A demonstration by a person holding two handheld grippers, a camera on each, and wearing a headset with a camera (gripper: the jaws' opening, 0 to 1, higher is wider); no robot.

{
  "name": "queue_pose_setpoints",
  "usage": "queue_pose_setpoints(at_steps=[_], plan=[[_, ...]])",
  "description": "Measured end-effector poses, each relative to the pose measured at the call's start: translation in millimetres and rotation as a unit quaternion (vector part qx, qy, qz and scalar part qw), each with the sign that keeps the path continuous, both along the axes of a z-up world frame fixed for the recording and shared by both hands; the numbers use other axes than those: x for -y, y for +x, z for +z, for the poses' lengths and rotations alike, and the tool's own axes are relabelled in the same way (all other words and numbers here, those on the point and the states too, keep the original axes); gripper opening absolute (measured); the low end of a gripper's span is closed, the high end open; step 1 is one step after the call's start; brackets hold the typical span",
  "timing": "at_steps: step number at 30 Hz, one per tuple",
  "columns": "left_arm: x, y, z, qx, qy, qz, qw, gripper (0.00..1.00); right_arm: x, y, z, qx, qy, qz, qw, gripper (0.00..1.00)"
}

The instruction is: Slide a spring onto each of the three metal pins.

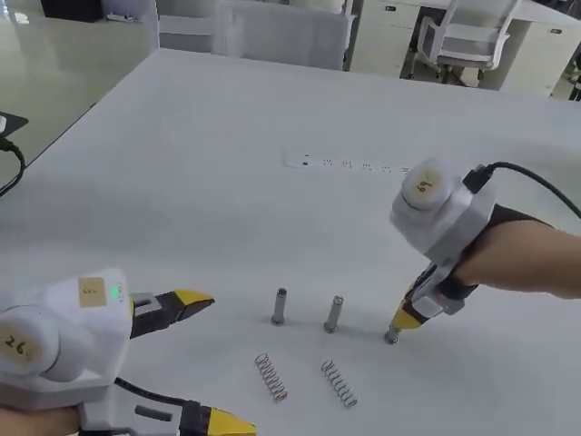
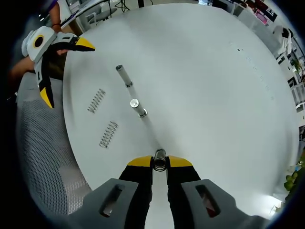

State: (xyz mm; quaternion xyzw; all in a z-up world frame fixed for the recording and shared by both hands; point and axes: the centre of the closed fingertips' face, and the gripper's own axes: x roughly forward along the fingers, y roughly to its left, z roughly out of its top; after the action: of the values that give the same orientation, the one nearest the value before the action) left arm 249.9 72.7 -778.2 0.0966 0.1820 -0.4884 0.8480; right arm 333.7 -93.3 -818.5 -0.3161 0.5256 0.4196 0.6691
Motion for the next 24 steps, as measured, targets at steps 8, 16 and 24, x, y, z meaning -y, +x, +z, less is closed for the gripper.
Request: queue_pose_setpoints(at_steps=[8,16,24], plan=[[0.2,-0.7,0.3,-0.001,0.0,-0.002,1.0,0.82,-1.2,1.5,-6.9,0.001,0.0,-0.006,1.0,0.08],[-2.4,-0.4,0.5,-0.003,0.001,-0.002,1.0,0.82,-2.6,3.1,-9.7,-0.001,0.0,-0.013,0.9999,0.08],[-1.6,-0.4,1.7,-0.003,0.0,-0.003,1.0,0.81,-4.5,3.7,-9.9,0.004,0.0,-0.009,1.0,0.09]])
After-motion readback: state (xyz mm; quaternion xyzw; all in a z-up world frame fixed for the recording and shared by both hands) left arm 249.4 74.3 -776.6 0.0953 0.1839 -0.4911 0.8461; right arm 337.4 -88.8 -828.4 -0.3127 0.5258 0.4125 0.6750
